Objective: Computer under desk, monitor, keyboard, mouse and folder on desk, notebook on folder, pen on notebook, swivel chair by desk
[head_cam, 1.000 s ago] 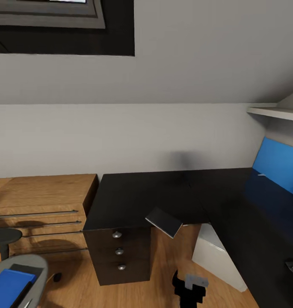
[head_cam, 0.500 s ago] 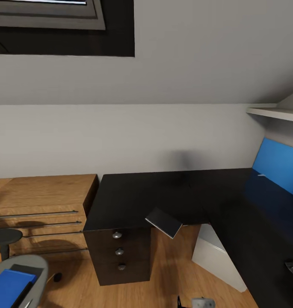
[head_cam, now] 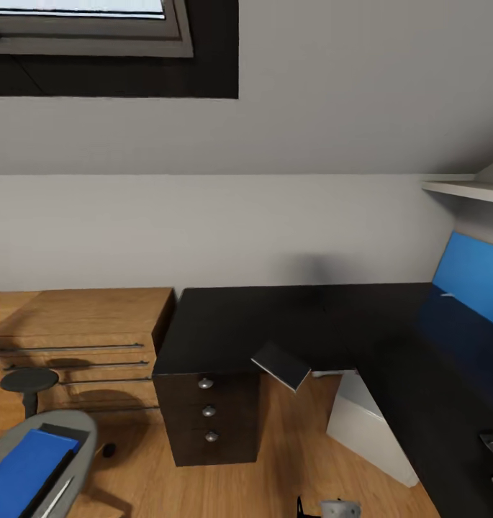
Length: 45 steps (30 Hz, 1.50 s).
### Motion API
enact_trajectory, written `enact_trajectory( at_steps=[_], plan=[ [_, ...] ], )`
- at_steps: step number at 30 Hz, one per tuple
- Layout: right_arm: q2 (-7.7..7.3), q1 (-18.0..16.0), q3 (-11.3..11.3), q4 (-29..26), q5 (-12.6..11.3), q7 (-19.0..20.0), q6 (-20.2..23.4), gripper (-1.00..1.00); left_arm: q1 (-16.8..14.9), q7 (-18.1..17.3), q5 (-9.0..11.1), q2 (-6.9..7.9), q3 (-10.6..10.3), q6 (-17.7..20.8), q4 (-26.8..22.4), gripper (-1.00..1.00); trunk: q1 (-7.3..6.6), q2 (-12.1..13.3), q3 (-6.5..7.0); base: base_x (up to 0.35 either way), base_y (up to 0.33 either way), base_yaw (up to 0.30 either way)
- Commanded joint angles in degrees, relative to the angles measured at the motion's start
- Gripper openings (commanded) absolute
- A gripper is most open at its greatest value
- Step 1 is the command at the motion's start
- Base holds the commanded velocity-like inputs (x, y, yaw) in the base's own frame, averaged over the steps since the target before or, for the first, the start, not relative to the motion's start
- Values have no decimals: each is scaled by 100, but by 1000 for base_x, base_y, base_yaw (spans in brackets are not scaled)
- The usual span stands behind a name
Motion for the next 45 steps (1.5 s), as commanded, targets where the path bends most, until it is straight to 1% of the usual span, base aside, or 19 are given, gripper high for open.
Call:
enact_trajectory(
  at_steps=[1, 12, 16, 18, 22, 23, 25, 30, 34, 39, 45],
  plan=[
    [0, -2, 52, 0, -22, -36, -5, 100, -7, 34, 60, 5, -50, -33, -1, 100, -4, -4, -8, -296, -178, 267],
    [15, -2, 66, 0, -14, -38, -33, 100, -7, 34, 45, 5, -51, -76, 12, 100, -4, -4, -29, -228, -203, 273],
    [41, -2, 68, 0, -12, -45, -36, 100, -7, 35, 53, 12, -46, -306, 14, 100, -4, -4, -32, -51, -50, 277],
    [56, -2, 66, 3, -10, -51, -115, 100, -7, 36, 68, 7, -48, -564, 48, 100, -4, -4, -32, -12, -12, 278],
    [56, -2, 59, 10, -12, -60, -201, 100, -7, 36, 62, -11, -75, -632, 117, 100, -4, -4, -33, -4, -4, 278],
    [55, -2, 56, 9, -13, -61, -221, 100, -7, 36, 61, -26, -82, -645, 139, 100, -4, -4, -33, -2, -2, 278],
    [45, -2, 46, 9, -13, -68, -252, 100, -7, 35, 60, -102, -96, -660, 222, 100, -4, -4, -33, 0, 0, 278],
    [38, -2, 43, 9, -11, -77, -277, 100, -7, 30, 52, -180, -116, -665, 332, 100, -4, -4, -33, 1, 1, 278],
    [36, -2, 43, 12, -11, -76, -280, 100, -7, 28, 51, -203, -121, -666, 350, 100, -4, -4, -33, 95, 127, 278],
    [50, -1, 56, 24, -20, -74, -275, 100, -7, 31, 51, -208, -122, -666, 355, 100, -4, -4, -33, 126, 280, 278],
    [53, -2, 56, 26, -22, -76, -275, 100, -7, 27, 53, -221, -126, -666, 356, 100, -4, -4, -26, 3, 271, 272]
  ],
)
